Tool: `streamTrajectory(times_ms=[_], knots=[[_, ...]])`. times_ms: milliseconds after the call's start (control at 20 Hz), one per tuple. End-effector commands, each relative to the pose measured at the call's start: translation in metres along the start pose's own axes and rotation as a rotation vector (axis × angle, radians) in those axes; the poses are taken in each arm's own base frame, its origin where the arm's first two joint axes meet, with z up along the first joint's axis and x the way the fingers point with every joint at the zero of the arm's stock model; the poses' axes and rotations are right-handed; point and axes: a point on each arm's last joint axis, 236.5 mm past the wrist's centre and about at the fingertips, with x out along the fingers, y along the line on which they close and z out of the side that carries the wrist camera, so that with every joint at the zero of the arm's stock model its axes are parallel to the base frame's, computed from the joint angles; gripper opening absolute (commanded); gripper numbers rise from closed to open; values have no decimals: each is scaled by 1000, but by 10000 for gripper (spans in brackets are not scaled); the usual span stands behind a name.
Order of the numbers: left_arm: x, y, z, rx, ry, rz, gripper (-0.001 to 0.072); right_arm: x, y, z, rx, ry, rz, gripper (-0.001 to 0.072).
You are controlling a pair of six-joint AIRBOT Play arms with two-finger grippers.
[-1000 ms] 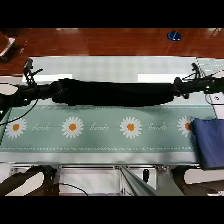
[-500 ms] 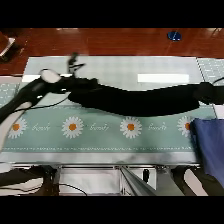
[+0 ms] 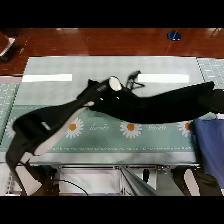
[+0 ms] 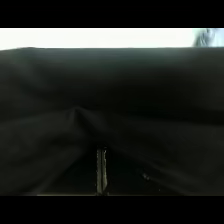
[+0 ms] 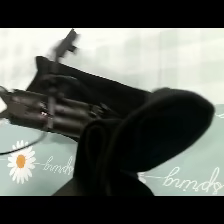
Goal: Fold the shirts.
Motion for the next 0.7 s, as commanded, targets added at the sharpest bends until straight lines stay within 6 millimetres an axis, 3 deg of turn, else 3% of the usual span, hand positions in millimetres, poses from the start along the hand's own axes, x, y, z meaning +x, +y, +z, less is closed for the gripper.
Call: streamTrajectory(times_ms=[0,100,250,350,450,550,650], knots=[[45,-34,-42,39,133,-35,14,-3,8,-1,-11,-5,26,24],[44,-40,-42,51,138,-43,15,-3,8,0,-13,-10,26,24],[-1,-18,-5,22,96,-35,15,-2,8,3,-12,-24,24,24],[-63,31,18,16,77,78,15,-2,10,10,-7,-52,34,24],[-145,81,38,3,-16,226,15,3,16,17,6,-61,71,24],[-235,114,45,-61,-187,316,15,24,30,17,-5,-15,132,24],[-316,134,32,-114,-383,376,15,62,51,15,-32,42,197,24]])
